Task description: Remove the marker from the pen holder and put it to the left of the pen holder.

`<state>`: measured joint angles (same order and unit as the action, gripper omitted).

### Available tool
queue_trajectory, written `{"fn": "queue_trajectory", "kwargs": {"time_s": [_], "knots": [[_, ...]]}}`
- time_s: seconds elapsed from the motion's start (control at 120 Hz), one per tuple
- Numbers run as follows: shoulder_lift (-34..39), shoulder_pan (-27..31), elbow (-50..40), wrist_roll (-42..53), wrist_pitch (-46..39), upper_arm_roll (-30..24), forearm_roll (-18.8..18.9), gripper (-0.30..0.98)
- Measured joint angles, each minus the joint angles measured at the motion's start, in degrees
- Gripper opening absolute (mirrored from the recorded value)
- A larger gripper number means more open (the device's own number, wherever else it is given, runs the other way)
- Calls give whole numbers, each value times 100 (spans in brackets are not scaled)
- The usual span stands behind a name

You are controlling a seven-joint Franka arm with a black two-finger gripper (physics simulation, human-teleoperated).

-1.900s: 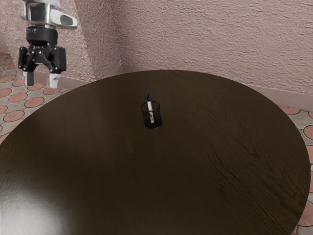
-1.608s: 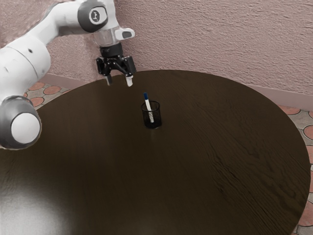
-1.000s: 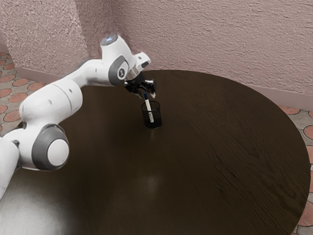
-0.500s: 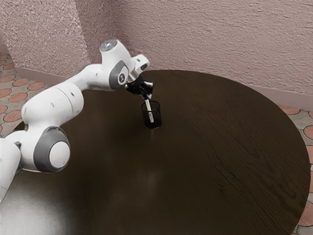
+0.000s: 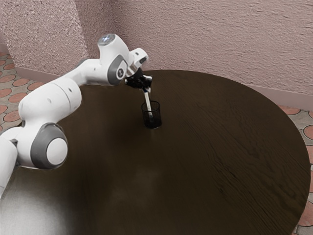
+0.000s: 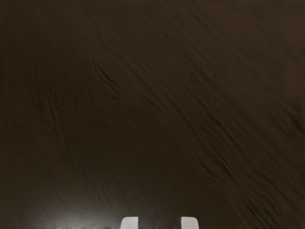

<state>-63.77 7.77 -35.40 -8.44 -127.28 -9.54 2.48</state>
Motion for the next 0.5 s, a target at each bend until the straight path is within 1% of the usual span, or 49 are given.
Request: {"fn": "queue_trajectory", "kwargs": {"time_s": [0.117,0.183,0.325,0.5], "knots": [[557,44,-397,-57,23,20,41,-8],[812,92,-529,-85,55,123,54,-8],[1783,247,-1987,-159,25,259,58,-9],[2195,447,-2932,-275,-63,277,51,-9]]}}
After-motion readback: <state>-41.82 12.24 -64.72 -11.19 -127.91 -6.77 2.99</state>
